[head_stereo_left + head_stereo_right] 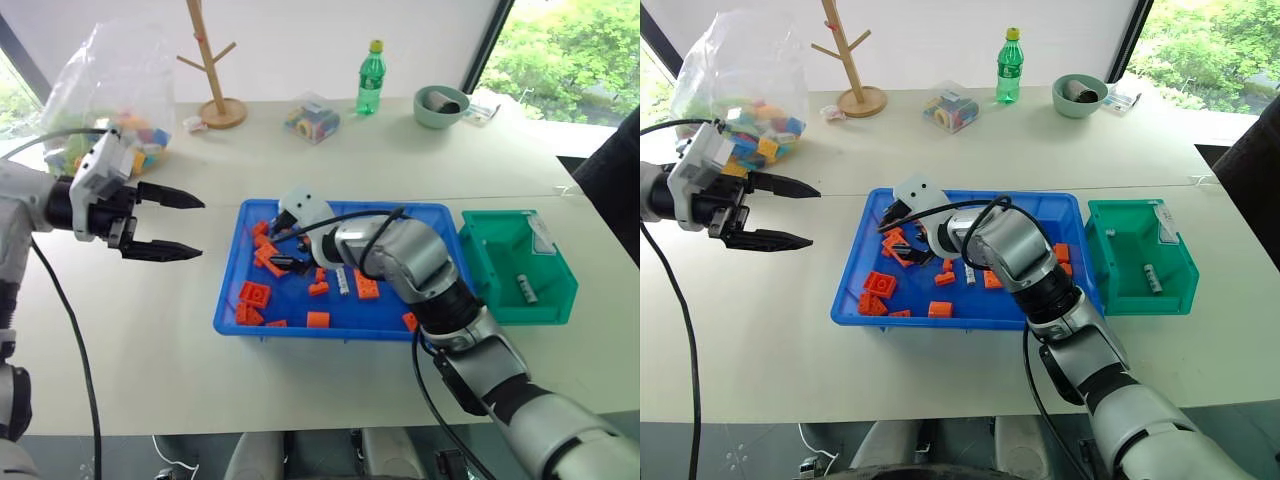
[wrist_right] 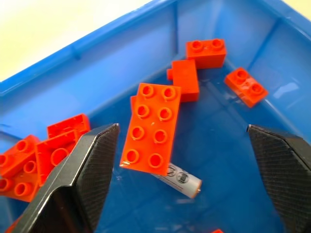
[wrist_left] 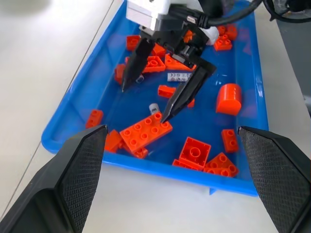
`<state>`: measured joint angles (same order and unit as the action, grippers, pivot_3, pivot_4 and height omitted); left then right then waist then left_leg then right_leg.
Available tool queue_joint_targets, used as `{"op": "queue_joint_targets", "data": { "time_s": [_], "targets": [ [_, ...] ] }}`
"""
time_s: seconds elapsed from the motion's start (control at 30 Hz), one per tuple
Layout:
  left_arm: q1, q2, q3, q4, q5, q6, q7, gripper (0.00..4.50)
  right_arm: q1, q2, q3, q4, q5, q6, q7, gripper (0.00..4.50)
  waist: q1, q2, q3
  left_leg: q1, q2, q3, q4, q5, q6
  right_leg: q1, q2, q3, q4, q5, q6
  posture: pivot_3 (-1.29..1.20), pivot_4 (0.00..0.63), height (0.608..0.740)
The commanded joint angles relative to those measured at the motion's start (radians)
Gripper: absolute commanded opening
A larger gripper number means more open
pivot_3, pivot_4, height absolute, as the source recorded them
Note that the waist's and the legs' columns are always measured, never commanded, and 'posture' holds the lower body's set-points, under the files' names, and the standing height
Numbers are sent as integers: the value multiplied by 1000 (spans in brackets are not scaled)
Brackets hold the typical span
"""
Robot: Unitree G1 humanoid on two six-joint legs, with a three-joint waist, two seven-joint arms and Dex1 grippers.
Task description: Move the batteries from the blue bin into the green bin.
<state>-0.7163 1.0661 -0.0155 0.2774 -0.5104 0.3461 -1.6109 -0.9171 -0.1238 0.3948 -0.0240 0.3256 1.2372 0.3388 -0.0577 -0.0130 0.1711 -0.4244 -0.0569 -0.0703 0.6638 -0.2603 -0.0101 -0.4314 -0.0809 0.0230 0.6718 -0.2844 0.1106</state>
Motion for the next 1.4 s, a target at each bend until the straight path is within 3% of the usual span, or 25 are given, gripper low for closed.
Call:
{"op": "queue_joint_targets", "data": {
  "time_s": [0.03, 0.33, 0.63, 0.73, 0.9, 1.17, 1.4],
  "targets": [
    [-9, 17, 19, -12, -14, 6, -4, 4500, -38, 64, -16, 31, -14, -19, -8, 4453, -6, 0, 0, 0, 0, 0, 0, 0, 0, 0, 0, 0, 0, 0, 0, 0, 150, 727],
    [26, 81, -20, -43, -59, -10, -4, 4500, -30, 95, 25, 134, -77, -104, 14, 4453, -12, 0, 0, 0, 0, 0, 0, 0, -1, -1, 0, 0, 1, 0, 0, 0, 150, 727],
    [21, 76, -12, -35, -49, -11, -4, 4500, 2, 113, 55, 177, -125, -153, 39, 4453, -12, 0, 0, 0, 0, 0, 0, 0, -1, -1, 0, 0, 2, 0, 0, 0, 150, 727],
    [8, 65, -12, -23, -39, -14, -4, 4500, 0, 123, 54, 187, -137, -164, 45, 3636, -12, 0, 0, 0, 0, 0, 0, 0, -1, -2, 0, 0, 3, 0, 0, 0, 150, 727],
    [-6, 54, -13, -14, -31, -15, -4, 4500, -11, 141, 50, 192, -151, -168, 53, 1196, -12, 0, 0, 0, 0, 0, 0, 0, -1, -4, 0, 0, 9, 0, 0, 0, 150, 727],
    [-23, 37, -15, 13, -13, -29, -4, 4500, -98, 148, -25, 165, -137, -134, 76, 1174, -12, 0, 0, 0, 0, 0, 1, 1, -1, -5, 0, 0, 10, 0, 0, 0, 150, 727],
    [-38, 11, -12, 23, 1, -34, -4, 4500, -112, 18, 16, 263, -214, -351, 165, 1174, -12, -1, -1, 0, -1, 0, 1, 1, -1, -4, -1, 0, 10, 0, 0, 0, 150, 727]
  ]
}}
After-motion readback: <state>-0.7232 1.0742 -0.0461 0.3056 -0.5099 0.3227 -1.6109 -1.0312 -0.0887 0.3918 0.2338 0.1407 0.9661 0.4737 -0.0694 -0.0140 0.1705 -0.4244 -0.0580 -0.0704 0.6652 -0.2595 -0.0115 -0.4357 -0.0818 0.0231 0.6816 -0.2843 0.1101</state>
